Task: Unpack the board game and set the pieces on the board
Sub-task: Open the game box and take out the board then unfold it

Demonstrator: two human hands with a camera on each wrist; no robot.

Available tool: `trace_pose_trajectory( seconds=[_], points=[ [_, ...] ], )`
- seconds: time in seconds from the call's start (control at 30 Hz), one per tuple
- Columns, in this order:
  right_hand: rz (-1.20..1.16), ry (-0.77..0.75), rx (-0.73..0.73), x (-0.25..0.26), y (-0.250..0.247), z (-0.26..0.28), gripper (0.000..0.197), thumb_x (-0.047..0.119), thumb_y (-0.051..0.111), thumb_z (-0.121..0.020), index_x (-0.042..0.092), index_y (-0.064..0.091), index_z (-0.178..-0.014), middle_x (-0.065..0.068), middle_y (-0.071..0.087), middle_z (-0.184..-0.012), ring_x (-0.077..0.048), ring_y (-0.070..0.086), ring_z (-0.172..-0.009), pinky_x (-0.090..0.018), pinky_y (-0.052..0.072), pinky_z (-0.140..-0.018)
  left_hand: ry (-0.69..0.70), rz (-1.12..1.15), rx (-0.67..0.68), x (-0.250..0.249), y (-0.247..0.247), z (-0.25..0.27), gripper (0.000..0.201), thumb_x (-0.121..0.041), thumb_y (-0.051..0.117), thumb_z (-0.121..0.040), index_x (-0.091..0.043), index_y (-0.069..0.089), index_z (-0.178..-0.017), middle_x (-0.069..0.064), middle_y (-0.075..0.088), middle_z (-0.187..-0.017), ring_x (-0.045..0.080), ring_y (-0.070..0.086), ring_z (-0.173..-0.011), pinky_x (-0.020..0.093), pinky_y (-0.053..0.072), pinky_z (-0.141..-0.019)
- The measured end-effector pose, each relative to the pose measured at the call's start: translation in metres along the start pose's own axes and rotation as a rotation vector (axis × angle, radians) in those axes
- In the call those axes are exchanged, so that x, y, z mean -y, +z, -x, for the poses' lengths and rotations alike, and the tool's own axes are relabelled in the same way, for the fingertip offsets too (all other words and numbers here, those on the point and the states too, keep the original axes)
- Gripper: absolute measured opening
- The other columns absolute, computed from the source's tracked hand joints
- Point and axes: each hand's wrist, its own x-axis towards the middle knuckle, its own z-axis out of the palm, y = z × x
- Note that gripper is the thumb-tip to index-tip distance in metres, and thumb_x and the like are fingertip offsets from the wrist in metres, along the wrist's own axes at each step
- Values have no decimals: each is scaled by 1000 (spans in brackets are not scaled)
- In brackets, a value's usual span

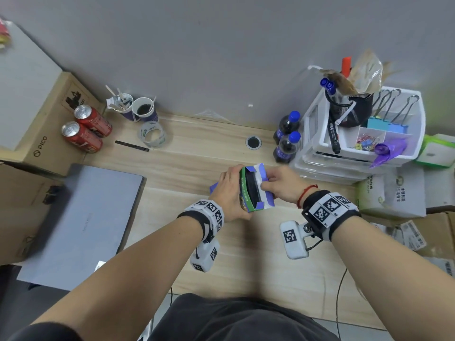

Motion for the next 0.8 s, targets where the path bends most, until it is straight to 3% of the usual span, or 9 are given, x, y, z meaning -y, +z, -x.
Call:
trace_pose_trajectory(
  seconds=[0.1,0.17,0.23,0.3,0.37,0.5,0.6,0.7,0.8],
  points=[
    [-106,12,4,-2,-2,2,20,1,54,-85,0,63,-103,-17,67,-86,-24,65,-70,-33,56,-62,-8,15,8,1,-1,-1,115,-40,85,-43,-25,19,-136,-6,33,-127,18,38,-113,36,44,-95],
    [-81,-8,-6,-1,-1,2,31,6,59,-83,8,55,-113,-10,66,-97,-24,69,-76,-37,59,-65,-12,-20,10,0,-1,0,113,-40,85,-43,-25,20,-134,-6,34,-125,18,38,-112,36,45,-92],
    [115,-83,-156,2,-2,3,47,13,68,-74,18,47,-116,-1,58,-102,-21,66,-75,-37,57,-69,-40,-79,9,-1,-2,2,112,-42,85,-43,-24,21,-134,-7,36,-124,18,39,-112,34,46,-84],
    [406,-188,-302,7,-4,4,48,11,71,-71,22,47,-111,3,49,-101,-16,56,-74,-30,47,-69,-59,-147,6,-1,-4,3,113,-44,83,-44,-23,22,-136,-6,38,-124,18,39,-114,33,45,-83],
    [650,-233,-315,13,-3,7,29,5,65,-74,22,57,-96,2,50,-97,-17,54,-78,-28,42,-68,-53,-214,10,-1,-7,1,115,-47,80,-44,-21,23,-139,-5,40,-127,20,39,-116,37,45,-92],
    [871,-17,-224,17,11,6,9,10,56,-79,11,65,-77,-8,66,-83,-27,61,-76,-29,48,-64,-6,-376,57,-9,-7,-2,117,-53,76,-43,-21,22,-142,-3,42,-124,24,44,-111,42,39,-101],
    [533,69,-118,9,13,0,21,20,58,-77,3,65,-66,-13,70,-69,-29,66,-70,-29,53,-62,17,-474,55,-9,-7,-1,118,-53,74,-39,-22,23,-141,-1,43,-119,26,46,-105,44,37,-99],
    [19,108,2,-9,12,-4,12,21,69,-80,11,75,-76,-9,75,-76,-23,74,-77,-36,59,-82,28,-522,51,-5,-11,-1,120,-55,75,-39,-21,24,-143,1,43,-120,27,46,-105,43,36,-100],
    [-70,77,-5,-17,17,-8,9,10,68,-85,8,73,-91,-14,74,-89,-26,72,-85,-40,58,-85,62,-572,67,-5,-15,-1,124,-58,76,-39,-22,22,-145,1,43,-121,26,45,-107,43,38,-100]
  ],
)
